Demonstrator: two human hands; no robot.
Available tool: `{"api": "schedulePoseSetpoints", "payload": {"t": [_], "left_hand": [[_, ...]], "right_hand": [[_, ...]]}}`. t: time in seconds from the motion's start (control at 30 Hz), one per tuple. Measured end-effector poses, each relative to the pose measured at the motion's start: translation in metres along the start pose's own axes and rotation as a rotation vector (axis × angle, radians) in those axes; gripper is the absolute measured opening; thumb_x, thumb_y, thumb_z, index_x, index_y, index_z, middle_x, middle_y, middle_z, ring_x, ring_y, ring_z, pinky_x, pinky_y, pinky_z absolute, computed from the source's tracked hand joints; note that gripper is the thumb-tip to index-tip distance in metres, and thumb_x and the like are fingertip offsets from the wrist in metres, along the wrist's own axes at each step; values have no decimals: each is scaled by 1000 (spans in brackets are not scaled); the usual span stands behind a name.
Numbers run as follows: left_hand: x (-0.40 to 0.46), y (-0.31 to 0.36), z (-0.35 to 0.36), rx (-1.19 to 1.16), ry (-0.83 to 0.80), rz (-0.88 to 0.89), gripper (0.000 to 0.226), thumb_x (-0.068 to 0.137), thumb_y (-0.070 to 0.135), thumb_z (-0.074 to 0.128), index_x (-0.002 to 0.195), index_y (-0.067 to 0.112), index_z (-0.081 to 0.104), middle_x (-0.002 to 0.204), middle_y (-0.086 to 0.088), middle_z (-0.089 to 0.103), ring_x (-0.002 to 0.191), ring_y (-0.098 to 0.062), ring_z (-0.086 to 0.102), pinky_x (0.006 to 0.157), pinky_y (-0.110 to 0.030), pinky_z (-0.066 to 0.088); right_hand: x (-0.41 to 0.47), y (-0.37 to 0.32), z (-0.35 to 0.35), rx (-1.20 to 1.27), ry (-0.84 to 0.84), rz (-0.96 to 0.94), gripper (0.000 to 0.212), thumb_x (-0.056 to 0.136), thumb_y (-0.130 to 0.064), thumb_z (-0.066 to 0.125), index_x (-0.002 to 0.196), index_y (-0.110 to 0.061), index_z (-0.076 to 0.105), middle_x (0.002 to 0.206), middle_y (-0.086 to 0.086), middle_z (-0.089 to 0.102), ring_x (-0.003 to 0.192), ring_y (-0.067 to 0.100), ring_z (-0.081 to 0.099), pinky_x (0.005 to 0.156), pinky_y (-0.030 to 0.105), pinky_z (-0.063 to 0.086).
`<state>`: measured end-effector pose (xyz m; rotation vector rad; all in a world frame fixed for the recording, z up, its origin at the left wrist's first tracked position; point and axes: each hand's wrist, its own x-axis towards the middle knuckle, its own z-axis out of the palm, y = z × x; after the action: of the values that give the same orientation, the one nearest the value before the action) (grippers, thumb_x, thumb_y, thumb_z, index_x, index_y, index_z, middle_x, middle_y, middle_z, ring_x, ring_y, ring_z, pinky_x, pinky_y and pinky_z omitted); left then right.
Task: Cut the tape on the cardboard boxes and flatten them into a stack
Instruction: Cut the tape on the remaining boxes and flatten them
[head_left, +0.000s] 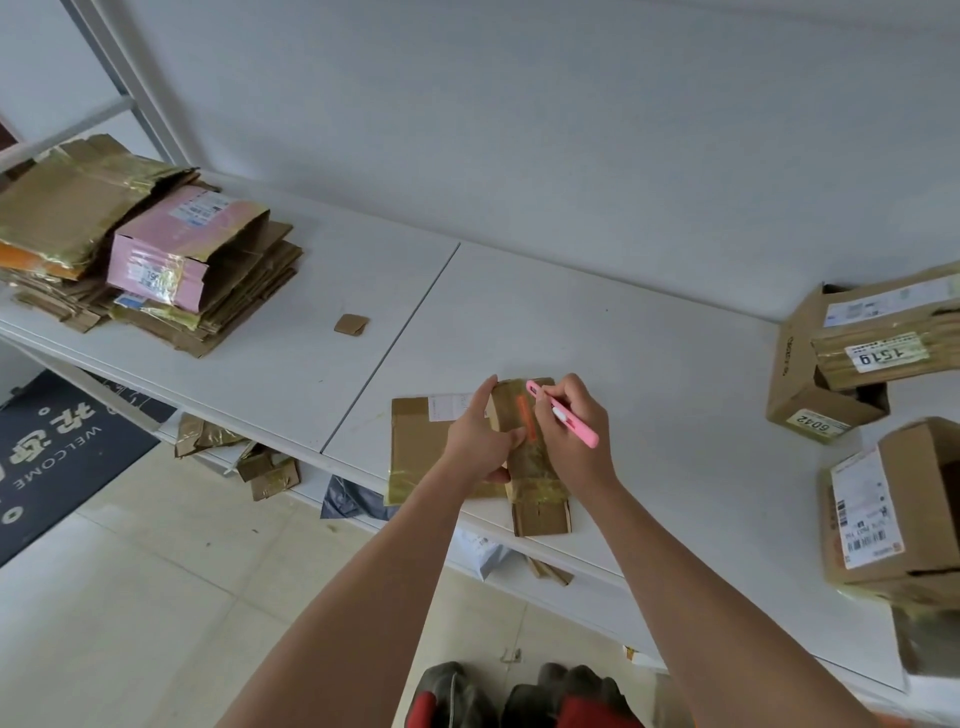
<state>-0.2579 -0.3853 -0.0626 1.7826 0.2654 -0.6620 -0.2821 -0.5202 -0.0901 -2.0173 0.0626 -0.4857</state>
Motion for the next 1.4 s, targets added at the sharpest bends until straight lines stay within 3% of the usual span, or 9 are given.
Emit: {"api": "schedulePoseSetpoints", "payload": {"t": [0.23, 0.37, 0.53, 0.73, 0.9, 1.1, 1.23, 1.3, 1.4], "left_hand": [[-2, 0, -1, 11, 4, 24, 79, 91, 12, 66, 146, 52, 26, 136, -10, 51, 89, -28, 71, 65, -46, 62], [-5, 1, -1, 2, -4, 20, 79, 92, 12, 66, 146, 52, 27, 130, -9, 55, 90, -28, 71, 66, -47, 62], [-7, 2, 0, 0, 7, 19, 78, 92, 11, 65, 147, 51, 27, 122, -7, 58, 90, -29, 71, 65, -47, 62], [-9, 4, 1, 8, 9, 5, 77, 92, 11, 66, 145, 53, 28, 116, -9, 62, 86, -29, 72, 66, -46, 62], [-10, 5, 2, 30, 23, 9, 75, 93, 10, 64, 145, 50, 28, 106, -9, 66, 85, -30, 73, 68, -49, 62], [-13, 9, 5, 36, 41, 9, 75, 94, 9, 63, 147, 47, 27, 103, -8, 67, 85, -25, 72, 65, -44, 62], [-14, 11, 4, 53, 75, 5, 73, 93, 11, 64, 147, 45, 29, 98, -6, 66, 85, -25, 72, 65, -45, 62], [-15, 13, 5, 76, 78, 14, 72, 92, 11, 65, 147, 42, 29, 94, -2, 63, 84, -25, 71, 70, -46, 62], [-17, 18, 6, 197, 89, 96, 71, 90, 14, 69, 146, 30, 29, 90, 11, 47, 80, -15, 59, 76, -39, 58]], "right_hand": [[6, 0, -7, -62, -100, -9, 17, 95, -6, 58, 81, -5, 48, 76, 2, 59, 70, 16, 58, 56, 22, 42], [4, -1, -12, -80, -155, -12, 23, 95, -7, 58, 78, -12, 43, 75, 6, 57, 69, 15, 57, 56, 17, 40], [-11, -9, -26, -18, -222, 14, 26, 95, -2, 56, 74, -8, 41, 66, -1, 45, 59, 4, 49, 53, 16, 38], [-44, -16, -45, 71, -284, -63, 27, 97, -22, 54, 73, -16, 43, 59, -5, 42, 49, 8, 36, 48, 16, 29], [-67, -11, -54, 70, -269, -90, 31, 99, -29, 51, 77, -8, 46, 60, 5, 42, 49, 16, 38, 50, 15, 30], [-78, -16, -64, 80, -261, -79, 31, 99, -33, 50, 79, -10, 47, 61, 7, 47, 49, 21, 45, 47, 26, 37], [-88, -20, -74, 141, -146, 33, 28, 95, -31, 53, 77, -11, 48, 63, 11, 52, 50, 20, 49, 46, 32, 42], [-97, -17, -76, 188, 0, 134, 22, 98, -23, 57, 82, -10, 49, 68, 10, 57, 62, 26, 59, 55, 41, 50], [-103, -15, -74, 330, 230, 306, 17, 96, -21, 53, 90, -6, 48, 80, 9, 66, 77, 23, 69, 71, 37, 60]]}}
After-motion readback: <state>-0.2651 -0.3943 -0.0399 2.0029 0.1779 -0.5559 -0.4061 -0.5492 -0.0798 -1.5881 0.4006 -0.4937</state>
